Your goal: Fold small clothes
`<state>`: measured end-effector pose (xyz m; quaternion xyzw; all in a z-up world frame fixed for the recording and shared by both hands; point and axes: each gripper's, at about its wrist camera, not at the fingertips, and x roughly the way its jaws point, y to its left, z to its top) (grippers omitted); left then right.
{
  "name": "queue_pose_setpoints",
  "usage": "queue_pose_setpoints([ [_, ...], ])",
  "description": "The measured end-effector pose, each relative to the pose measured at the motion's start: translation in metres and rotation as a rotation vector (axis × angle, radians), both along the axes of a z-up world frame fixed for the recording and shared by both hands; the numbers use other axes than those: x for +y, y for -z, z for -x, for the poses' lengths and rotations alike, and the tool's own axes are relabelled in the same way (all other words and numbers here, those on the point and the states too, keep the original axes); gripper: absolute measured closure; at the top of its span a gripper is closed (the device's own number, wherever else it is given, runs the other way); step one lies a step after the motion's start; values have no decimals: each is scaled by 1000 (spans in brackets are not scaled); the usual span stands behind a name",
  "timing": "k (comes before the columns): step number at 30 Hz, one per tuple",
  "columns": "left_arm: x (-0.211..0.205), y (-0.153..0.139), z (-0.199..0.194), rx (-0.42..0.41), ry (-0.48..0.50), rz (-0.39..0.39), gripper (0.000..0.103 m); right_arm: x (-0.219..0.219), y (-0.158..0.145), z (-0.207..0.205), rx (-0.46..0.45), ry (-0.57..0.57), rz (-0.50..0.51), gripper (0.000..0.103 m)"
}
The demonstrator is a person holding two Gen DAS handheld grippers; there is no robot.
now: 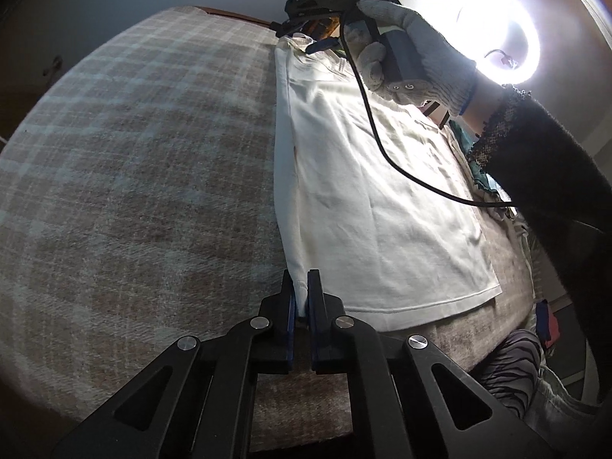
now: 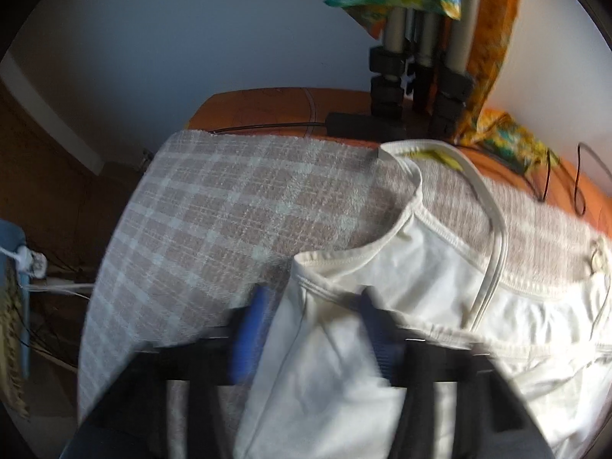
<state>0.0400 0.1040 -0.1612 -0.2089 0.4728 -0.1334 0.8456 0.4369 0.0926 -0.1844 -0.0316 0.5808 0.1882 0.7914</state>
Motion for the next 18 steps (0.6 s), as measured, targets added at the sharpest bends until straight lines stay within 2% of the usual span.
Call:
queue_pose_setpoints([
  [2, -1, -2, 0, -4, 1, 2, 99, 7, 3, 0, -6, -17, 54, 59],
  [5, -4, -4, 1, -16, 8, -11, 99, 13, 13, -1, -1, -17, 85, 79],
  [6, -5, -5, 1, -20, 9, -16, 99, 13, 15, -1, -11, -14, 94, 91],
  [7, -5, -5, 1, -23, 9, -15, 99, 15, 16, -1, -23, -15, 96, 98],
  [9, -2, -6, 2, -33, 7, -3, 100, 16, 14, -2, -21, -5, 83, 103],
  [14, 6, -3, 5, -30, -4, 24, 100, 14, -6, -6, -57, 10, 10, 103],
  [17, 9, 1, 5, -16, -12, 24, 100, 22, 4, -7, -52, -13, 58, 103],
  [18, 10, 1, 6, -14, -17, 31, 100, 23, 4, -7, -46, -12, 45, 103],
])
